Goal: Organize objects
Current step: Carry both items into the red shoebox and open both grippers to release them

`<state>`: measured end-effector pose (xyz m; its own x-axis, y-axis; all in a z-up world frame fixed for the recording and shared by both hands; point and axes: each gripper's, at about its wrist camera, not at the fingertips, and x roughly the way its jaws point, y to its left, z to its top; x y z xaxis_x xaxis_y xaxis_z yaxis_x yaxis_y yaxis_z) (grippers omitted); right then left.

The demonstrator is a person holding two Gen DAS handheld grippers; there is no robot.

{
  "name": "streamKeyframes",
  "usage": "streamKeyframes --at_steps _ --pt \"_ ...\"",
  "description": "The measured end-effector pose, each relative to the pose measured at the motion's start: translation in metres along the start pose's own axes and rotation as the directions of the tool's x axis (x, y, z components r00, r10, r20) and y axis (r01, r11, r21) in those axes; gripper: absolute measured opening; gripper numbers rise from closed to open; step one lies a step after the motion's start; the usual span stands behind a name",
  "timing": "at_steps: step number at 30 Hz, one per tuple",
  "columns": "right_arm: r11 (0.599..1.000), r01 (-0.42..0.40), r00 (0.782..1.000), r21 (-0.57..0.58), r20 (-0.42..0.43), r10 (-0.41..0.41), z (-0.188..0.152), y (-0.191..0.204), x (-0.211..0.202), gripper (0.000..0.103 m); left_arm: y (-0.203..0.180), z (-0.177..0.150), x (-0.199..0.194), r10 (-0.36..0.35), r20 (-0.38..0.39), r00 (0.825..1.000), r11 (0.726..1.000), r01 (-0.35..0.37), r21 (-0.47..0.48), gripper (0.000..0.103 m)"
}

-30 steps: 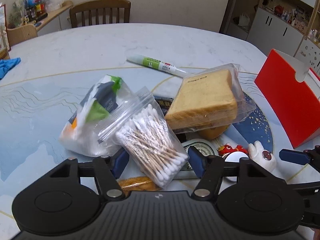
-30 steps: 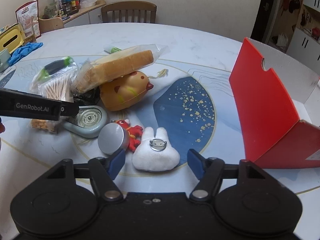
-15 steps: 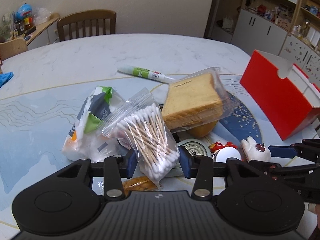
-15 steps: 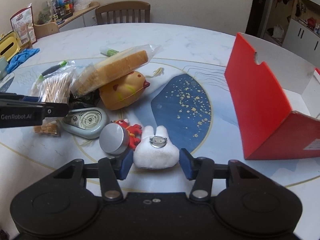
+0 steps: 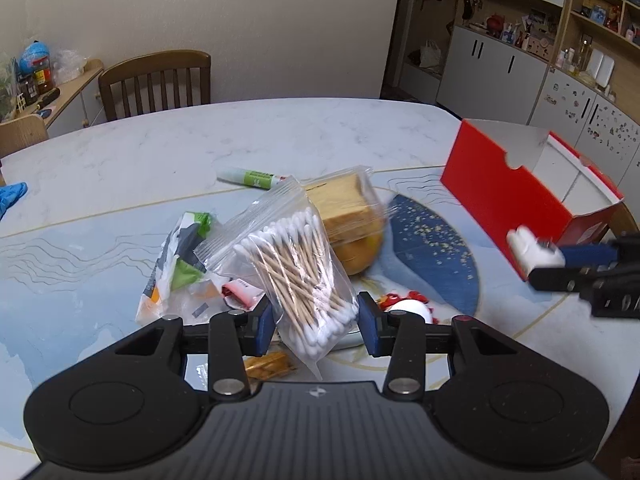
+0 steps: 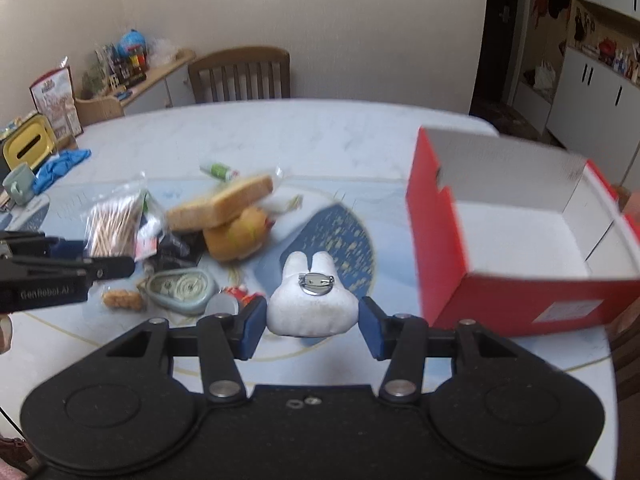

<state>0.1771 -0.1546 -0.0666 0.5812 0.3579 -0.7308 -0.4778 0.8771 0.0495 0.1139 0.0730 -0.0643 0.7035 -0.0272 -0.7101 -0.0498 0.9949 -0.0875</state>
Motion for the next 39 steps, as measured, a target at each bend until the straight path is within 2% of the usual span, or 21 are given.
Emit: streamKeyframes --at_steps 9,16,23,31,39 --pt "1.000 -0.011 1.000 -0.012 0.027 0.011 0.018 -0.050 -0.022 0.049 -0.057 0.027 -0.015 -0.073 0.014 0.997 0.996 0.072 0.049 0.041" --pt "1.000 -0.004 0.999 -0.005 0.041 0.004 0.025 -0.098 -0.032 0.049 -0.118 0.053 -0.003 -0.141 -0.005 0.990 0.982 0.141 0.127 0.041" --pt "0.999 0.034 0.998 -0.008 0.052 -0.034 0.026 -0.143 -0.032 0.049 -0.175 0.078 0.018 -0.206 -0.035 0.978 0.958 0.209 0.196 0.041" --pt "0.997 0.059 0.997 -0.039 0.044 -0.058 0.026 -0.186 -0.021 0.049 -0.231 0.107 0.053 -0.248 -0.098 0.964 0.928 0.266 0.260 0.041" --pt "0.992 0.101 0.995 -0.076 0.021 -0.100 0.025 -0.219 -0.002 0.049 -0.283 0.130 0.106 -0.252 -0.180 0.951 0.894 0.300 0.334 0.041"
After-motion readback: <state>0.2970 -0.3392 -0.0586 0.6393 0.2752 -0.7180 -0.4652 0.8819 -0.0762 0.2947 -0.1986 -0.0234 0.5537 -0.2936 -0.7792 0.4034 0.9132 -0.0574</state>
